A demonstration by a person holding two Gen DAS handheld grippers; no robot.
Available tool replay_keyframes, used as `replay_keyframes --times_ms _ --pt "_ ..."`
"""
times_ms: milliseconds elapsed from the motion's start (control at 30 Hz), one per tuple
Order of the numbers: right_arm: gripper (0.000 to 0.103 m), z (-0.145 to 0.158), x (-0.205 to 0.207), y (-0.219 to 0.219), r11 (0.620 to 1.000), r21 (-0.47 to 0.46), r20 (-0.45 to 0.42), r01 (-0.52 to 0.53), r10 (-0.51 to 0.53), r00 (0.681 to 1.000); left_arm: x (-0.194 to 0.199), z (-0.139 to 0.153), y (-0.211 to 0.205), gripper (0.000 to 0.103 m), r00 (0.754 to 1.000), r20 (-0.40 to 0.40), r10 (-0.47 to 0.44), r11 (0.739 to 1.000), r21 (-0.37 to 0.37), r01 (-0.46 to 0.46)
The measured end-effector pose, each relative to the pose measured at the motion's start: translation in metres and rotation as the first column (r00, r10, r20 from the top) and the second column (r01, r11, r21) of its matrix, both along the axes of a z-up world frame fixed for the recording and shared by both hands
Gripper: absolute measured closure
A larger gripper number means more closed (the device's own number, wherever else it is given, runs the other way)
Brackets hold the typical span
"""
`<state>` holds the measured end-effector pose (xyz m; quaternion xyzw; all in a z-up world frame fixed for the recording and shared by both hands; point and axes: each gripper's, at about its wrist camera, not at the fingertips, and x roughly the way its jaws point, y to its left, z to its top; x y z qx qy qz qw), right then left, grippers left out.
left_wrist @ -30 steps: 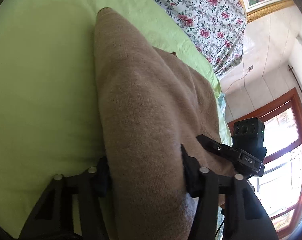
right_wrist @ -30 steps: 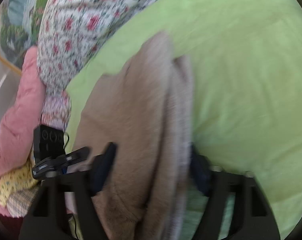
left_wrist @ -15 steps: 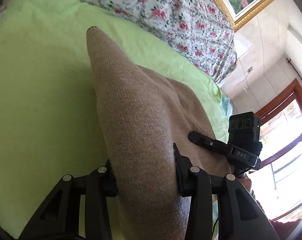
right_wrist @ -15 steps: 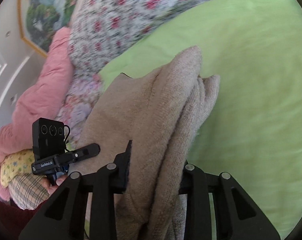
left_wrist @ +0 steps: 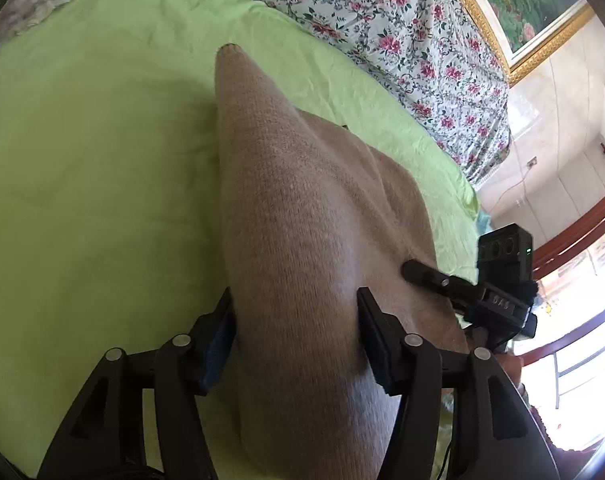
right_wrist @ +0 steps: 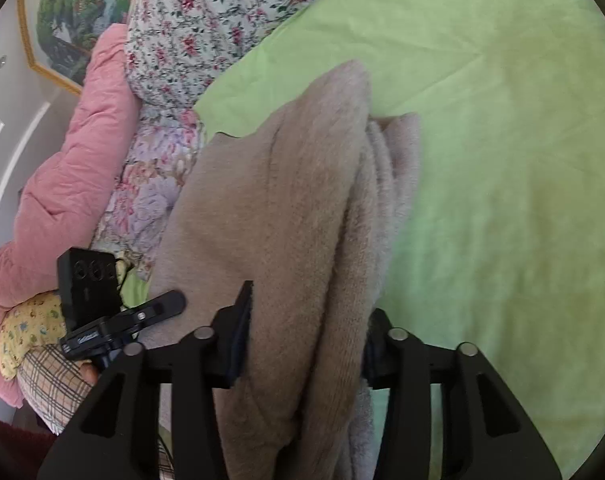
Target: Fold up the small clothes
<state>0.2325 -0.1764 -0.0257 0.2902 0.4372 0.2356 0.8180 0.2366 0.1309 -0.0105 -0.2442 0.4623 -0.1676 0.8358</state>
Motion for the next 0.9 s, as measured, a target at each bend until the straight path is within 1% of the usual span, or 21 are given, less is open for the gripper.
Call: replay_keyframes --times_ms 67,133,167,233,333,400,467,500,600,733,833,867,900 --pt "0.043 0.006 -0.011 -0.005 0.999 -0.031 0.007 0.035 -0.035 0.999 -0.020 0.010 0.001 0.042 0.999 0.025 0.020 0.999 0.042 -0.021" --pt "0.039 0.017 -0.028 -0.013 0.996 -0.049 0.042 0.079 -0.077 0.996 -0.047 0.021 0.001 0.035 0.997 0.063 0.043 0.994 0.100 -0.049" --pt "0.037 0.023 -0.042 -0.018 0.993 -0.054 0.063 0.106 -0.102 0.993 -0.060 0.025 0.000 0.034 0.996 0.079 0.049 0.990 0.127 -0.059" --pt "0.036 0.030 -0.060 -0.023 0.988 -0.060 0.084 0.144 -0.138 0.987 -0.088 0.030 -0.003 0.032 0.994 0.100 0.046 0.982 0.179 -0.063" --pt "0.036 0.033 -0.092 -0.028 0.982 -0.038 0.098 0.185 -0.180 0.979 -0.125 0.028 -0.013 0.032 0.994 0.110 0.003 0.968 0.249 -0.030" --pt "0.036 0.030 -0.111 -0.025 0.980 -0.023 0.095 0.197 -0.194 0.976 -0.146 0.022 -0.027 0.032 0.994 0.106 -0.029 0.946 0.324 -0.007" --pt "0.036 0.027 -0.122 -0.018 0.981 -0.021 0.088 0.195 -0.193 0.977 -0.152 0.016 -0.042 0.032 0.994 0.102 -0.046 0.928 0.372 0.005" --pt "0.036 0.024 -0.128 -0.013 0.982 -0.028 0.082 0.188 -0.185 0.979 -0.154 0.011 -0.050 0.032 0.994 0.101 -0.044 0.911 0.412 -0.001" --pt "0.036 0.020 -0.132 0.002 0.984 -0.058 0.082 0.168 -0.163 0.983 -0.156 0.004 -0.062 0.032 0.993 0.121 -0.020 0.883 0.468 -0.039" --pt "0.036 0.021 -0.131 0.018 0.984 -0.085 0.109 0.158 -0.149 0.983 -0.145 -0.001 -0.068 0.032 0.988 0.149 0.035 0.875 0.473 -0.102" --pt "0.036 0.023 -0.129 0.028 0.981 -0.123 0.126 0.151 -0.136 0.983 -0.135 -0.004 -0.071 0.032 0.982 0.169 0.079 0.874 0.462 -0.150" --pt "0.036 0.022 -0.127 0.032 0.982 -0.126 0.130 0.143 -0.127 0.983 -0.130 -0.004 -0.071 0.032 0.979 0.185 0.090 0.869 0.465 -0.168" --pt "0.038 0.020 -0.126 0.033 0.983 -0.123 0.132 0.136 -0.119 0.984 -0.127 -0.006 -0.072 0.034 0.974 0.196 0.110 0.850 0.489 -0.195"
